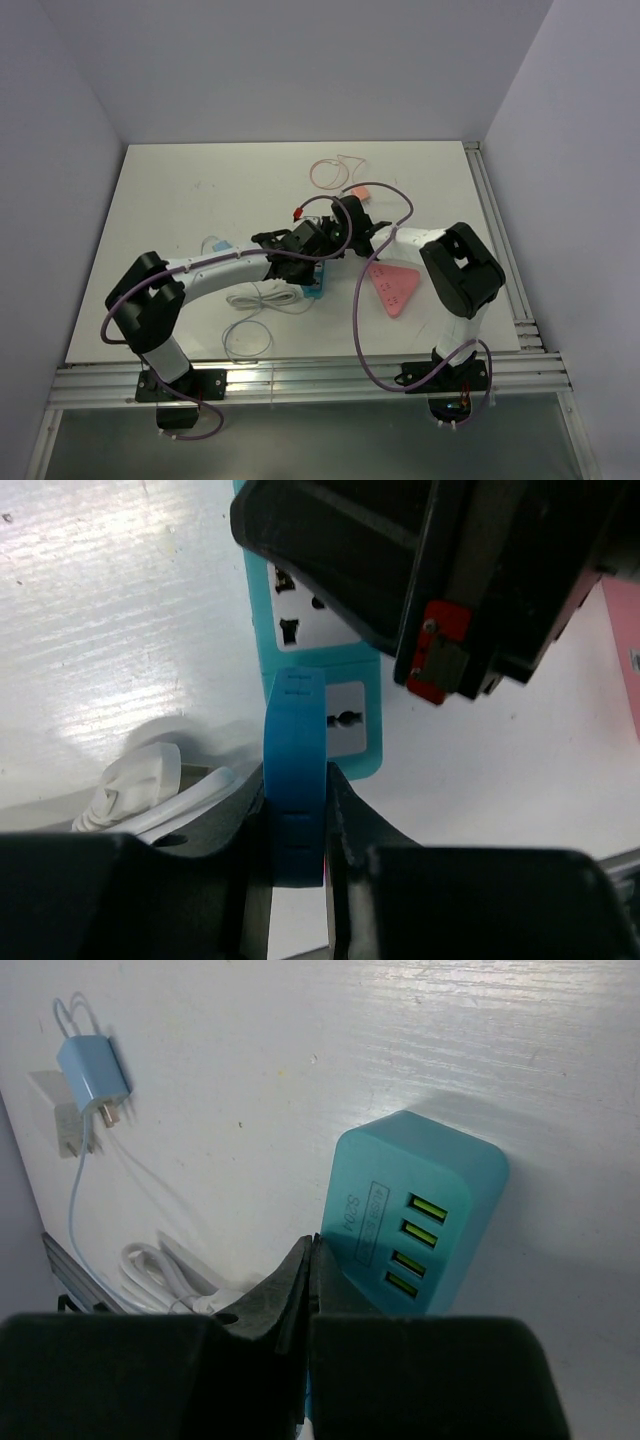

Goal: Insert the plug

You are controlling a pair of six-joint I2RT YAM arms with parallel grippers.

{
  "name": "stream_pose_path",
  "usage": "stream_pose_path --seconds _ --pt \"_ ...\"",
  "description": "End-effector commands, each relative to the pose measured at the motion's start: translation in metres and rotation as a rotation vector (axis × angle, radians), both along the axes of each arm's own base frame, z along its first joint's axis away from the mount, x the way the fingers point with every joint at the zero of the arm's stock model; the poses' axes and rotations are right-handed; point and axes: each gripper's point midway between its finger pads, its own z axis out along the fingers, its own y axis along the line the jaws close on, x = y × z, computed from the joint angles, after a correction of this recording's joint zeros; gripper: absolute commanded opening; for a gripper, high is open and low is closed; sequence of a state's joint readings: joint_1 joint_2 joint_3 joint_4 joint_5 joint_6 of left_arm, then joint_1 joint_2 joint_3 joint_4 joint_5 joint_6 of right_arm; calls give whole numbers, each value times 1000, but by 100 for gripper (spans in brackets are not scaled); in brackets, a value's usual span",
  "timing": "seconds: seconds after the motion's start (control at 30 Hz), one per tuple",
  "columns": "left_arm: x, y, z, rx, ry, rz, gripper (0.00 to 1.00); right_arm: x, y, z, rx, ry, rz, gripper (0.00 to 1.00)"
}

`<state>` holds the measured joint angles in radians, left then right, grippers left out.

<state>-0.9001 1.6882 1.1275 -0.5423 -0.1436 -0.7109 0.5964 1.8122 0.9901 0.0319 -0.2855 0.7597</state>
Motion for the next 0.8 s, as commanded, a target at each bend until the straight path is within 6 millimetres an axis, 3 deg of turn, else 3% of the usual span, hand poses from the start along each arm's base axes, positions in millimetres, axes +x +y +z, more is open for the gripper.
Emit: stream_pose_path --seconds 0.0,0.2,0.3,0.5,0.77 --pt "-29 48 -80 245 117 93 0 -66 -53 -86 -284 254 7 0" --pt "-47 54 -112 331 147 110 0 -67 -59 -86 -306 249 -3 0" --pt "-61 61 -116 319 158 122 0 -68 -60 -87 -306 250 -5 0" --pt "-78 63 -118 279 137 117 0 -68 -60 -91 -310 253 1 0" --pt "-59 51 -91 191 46 55 0 -69 -62 -88 -311 247 3 0"
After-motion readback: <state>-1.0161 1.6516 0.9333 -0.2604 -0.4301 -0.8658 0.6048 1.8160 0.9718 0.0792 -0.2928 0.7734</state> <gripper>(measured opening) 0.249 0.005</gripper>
